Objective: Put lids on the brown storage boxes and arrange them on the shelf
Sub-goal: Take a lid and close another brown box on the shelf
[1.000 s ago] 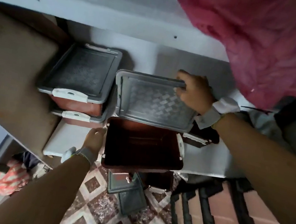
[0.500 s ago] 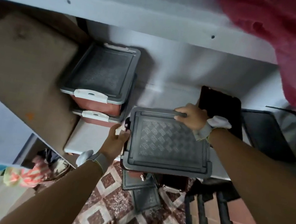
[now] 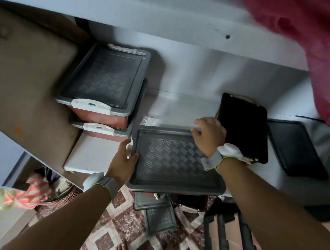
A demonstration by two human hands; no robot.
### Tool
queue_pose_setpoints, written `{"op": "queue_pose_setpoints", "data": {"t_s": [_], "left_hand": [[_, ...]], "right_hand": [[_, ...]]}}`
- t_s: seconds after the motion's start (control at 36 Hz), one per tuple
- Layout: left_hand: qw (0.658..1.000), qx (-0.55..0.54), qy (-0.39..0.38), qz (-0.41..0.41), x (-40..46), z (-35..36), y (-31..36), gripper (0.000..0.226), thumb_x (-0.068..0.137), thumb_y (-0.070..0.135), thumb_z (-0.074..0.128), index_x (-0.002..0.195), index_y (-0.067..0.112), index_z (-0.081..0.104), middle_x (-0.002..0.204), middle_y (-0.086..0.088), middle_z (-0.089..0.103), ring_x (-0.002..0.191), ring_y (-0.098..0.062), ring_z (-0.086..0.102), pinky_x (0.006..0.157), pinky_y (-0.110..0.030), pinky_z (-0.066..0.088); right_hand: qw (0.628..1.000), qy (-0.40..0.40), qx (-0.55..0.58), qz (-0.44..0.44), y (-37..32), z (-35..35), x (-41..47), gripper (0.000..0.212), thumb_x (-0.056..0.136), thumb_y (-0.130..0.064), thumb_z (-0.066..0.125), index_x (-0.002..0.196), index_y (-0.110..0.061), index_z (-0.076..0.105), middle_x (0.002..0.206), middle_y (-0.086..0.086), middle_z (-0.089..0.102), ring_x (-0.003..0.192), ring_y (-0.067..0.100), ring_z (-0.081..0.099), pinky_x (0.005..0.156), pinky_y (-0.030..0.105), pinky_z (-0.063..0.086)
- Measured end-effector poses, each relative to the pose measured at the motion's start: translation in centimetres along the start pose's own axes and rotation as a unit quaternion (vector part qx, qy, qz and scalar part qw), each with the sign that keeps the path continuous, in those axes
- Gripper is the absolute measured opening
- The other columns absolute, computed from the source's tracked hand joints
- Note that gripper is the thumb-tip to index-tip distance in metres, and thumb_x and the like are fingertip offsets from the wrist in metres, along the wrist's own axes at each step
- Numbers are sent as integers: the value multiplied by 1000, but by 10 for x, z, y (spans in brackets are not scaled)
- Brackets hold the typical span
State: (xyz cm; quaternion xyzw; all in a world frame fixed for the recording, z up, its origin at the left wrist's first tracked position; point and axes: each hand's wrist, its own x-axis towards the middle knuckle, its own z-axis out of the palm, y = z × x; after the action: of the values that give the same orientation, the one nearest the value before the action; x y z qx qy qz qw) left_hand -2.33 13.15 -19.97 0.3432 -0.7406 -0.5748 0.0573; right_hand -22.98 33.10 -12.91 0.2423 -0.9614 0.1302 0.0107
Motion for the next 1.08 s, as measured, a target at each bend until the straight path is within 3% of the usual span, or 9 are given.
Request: {"op": "queue_pose_setpoints", "data": {"t_s": [0.14, 0.22, 0.36, 0.56, 0.67, 0.72, 0.81, 0.94, 1.08], "left_hand": [[995, -74, -33, -52, 4, -5, 1, 61, 95, 29, 65, 144, 32, 31, 121, -7, 61, 110, -29, 64, 101, -48, 51], [989, -104, -46, -92, 7, -8, -2, 51, 92, 26, 71, 136, 11, 48, 113, -15, 69, 106, -36, 68, 94, -45, 56], [986, -88, -96, -106, 4, -16, 0, 26, 91, 26, 72, 99, 1, 73, 101, -19, 76, 104, -41, 69, 94, -57, 55], [979, -71, -140, -133, -2, -43, 6, 22, 93, 28, 70, 107, 12, 69, 103, -6, 77, 84, -16, 73, 65, -27, 53], [978, -40, -143, -146, -1, -46, 8, 28, 93, 29, 71, 116, 13, 67, 114, -12, 72, 102, -28, 64, 89, -39, 48], [985, -18, -121, -119, -2, -44, 10, 27, 93, 22, 69, 112, 2, 68, 112, -24, 71, 102, -32, 65, 95, -45, 50], [991, 53, -90, -81, 0, -41, 12, 25, 93, 23, 69, 108, 2, 69, 106, -19, 73, 102, -38, 68, 99, -51, 51], [961, 276, -29, 12, -8, -32, 14, 25, 97, 33, 53, 106, 13, 64, 106, -10, 70, 90, -31, 62, 76, -33, 41], [943, 330, -29, 27, -9, -28, 25, 42, 105, 37, 33, 117, 4, 56, 120, -24, 66, 111, -41, 62, 85, -39, 41]], "right_hand": [[969, 107, 11, 223, 19, 1, -46, 27, 84, -35, 64, 107, -20, 65, 112, 15, 58, 104, 39, 53, 81, 44, 44], [937, 125, 73, 319, 26, 6, -76, 33, 82, -31, 70, 108, -13, 62, 116, 20, 56, 108, 41, 54, 82, 44, 44], [929, 17, 230, 290, 39, 27, -122, 41, 96, -29, 60, 123, 1, 54, 119, 27, 59, 109, 42, 59, 88, 50, 49], [811, -150, 439, 357, 44, 13, -139, 28, 93, -33, 67, 97, -5, 68, 97, 11, 73, 89, 29, 68, 71, 35, 55], [748, -215, 487, 396, 45, 9, -147, 23, 92, -42, 66, 96, -19, 70, 90, 0, 72, 83, 20, 68, 61, 27, 53], [761, -198, 482, 387, 39, 9, -145, 22, 95, -40, 63, 97, -19, 70, 97, -1, 73, 88, 19, 68, 64, 28, 53], [831, -128, 411, 352, 29, 10, -142, 30, 98, -26, 60, 104, 3, 66, 110, 23, 69, 104, 38, 65, 85, 46, 55], [947, -65, 148, 278, 2, 8, -146, 29, 100, -17, 50, 109, 8, 60, 111, 26, 65, 108, 39, 59, 86, 38, 46], [959, -74, 64, 265, -18, 4, -148, 40, 106, -23, 34, 131, 5, 49, 120, 25, 64, 114, 36, 59, 89, 38, 45]]}}
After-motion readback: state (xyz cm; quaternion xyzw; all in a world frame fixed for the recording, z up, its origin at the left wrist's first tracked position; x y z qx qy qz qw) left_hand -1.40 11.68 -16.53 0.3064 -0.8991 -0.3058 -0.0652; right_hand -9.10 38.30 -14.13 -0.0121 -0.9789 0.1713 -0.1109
